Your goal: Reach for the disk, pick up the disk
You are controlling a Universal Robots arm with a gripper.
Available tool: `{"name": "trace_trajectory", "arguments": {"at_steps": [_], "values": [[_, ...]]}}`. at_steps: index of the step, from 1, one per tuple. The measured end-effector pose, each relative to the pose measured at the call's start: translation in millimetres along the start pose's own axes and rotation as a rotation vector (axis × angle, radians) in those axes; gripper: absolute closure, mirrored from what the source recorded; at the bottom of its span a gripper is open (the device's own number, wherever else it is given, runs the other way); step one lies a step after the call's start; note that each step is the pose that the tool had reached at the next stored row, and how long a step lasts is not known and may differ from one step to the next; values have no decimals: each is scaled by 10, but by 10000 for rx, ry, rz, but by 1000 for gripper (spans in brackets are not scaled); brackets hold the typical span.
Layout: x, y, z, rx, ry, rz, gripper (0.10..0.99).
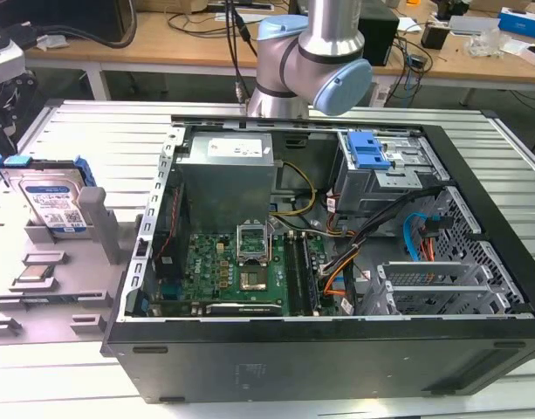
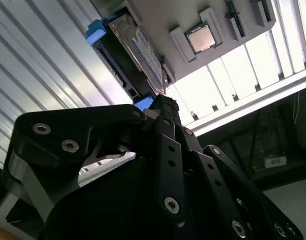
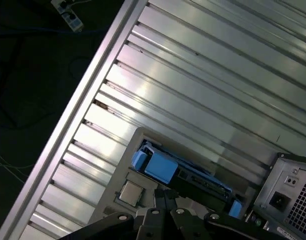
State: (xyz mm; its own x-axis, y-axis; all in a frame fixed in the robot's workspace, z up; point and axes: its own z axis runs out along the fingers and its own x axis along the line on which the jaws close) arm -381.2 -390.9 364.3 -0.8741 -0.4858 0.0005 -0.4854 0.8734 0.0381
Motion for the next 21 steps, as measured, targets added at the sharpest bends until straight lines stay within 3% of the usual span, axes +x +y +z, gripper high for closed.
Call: {"name": "trace_trajectory", "arguments": {"at_steps": [21], "values": [[0, 0, 0, 1, 85, -2254, 980]]}}
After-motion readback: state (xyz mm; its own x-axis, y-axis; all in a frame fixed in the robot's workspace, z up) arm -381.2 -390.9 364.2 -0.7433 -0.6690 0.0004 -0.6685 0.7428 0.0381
